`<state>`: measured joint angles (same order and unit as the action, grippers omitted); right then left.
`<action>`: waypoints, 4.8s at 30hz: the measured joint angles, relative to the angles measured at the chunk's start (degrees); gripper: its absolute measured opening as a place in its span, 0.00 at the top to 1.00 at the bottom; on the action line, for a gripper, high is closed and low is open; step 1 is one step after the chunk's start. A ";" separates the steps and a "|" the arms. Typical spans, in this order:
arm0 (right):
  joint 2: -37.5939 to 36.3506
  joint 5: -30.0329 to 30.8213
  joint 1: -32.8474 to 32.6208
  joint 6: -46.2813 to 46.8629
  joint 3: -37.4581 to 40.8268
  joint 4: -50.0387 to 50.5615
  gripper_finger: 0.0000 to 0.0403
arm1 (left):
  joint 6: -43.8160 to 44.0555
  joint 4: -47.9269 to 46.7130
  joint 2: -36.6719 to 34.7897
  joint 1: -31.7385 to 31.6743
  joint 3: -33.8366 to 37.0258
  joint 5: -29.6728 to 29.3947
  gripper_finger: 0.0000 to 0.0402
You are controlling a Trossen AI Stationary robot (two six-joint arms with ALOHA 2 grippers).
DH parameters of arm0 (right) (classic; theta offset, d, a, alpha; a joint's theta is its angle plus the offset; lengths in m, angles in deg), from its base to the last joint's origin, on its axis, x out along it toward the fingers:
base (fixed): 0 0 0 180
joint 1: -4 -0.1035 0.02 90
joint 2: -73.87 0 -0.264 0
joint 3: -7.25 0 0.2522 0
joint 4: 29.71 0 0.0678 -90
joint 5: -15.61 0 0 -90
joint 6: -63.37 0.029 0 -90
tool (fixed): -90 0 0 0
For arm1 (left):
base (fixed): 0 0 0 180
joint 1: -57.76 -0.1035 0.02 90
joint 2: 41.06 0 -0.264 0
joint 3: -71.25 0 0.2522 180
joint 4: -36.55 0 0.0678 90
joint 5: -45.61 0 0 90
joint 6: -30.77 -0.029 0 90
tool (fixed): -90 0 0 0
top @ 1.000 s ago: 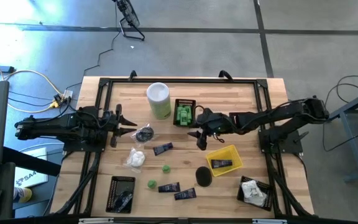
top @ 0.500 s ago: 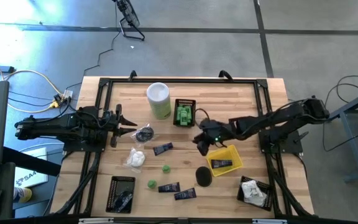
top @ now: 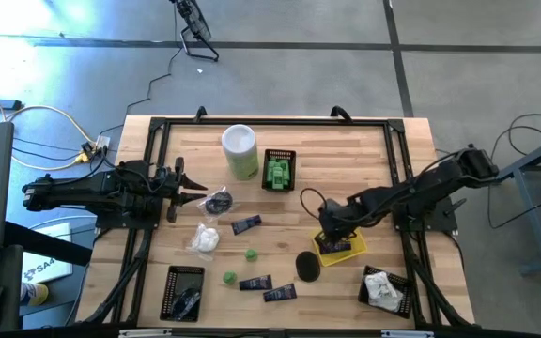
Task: Pick & Place Travel size toiletries
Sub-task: Move the yellow bin to the top right of the table
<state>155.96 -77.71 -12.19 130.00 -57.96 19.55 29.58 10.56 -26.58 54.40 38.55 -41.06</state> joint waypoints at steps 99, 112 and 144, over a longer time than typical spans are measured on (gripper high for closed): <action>15.52 40.34 23.22 -9.29 0.09 19.88 0.99 | -3.23 -1.70 0.02 -0.01 0.00 0.02 0.79; 13.46 31.45 19.39 -6.34 0.09 21.68 0.99 | -3.06 -1.70 0.02 -0.01 0.00 0.07 0.79; 2.51 13.56 8.63 2.29 0.07 17.14 0.99 | -2.99 -1.66 0.00 -0.02 0.00 0.00 0.79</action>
<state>158.47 -64.15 -3.56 132.29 -57.89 36.70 26.59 8.90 -26.58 54.38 38.55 -41.06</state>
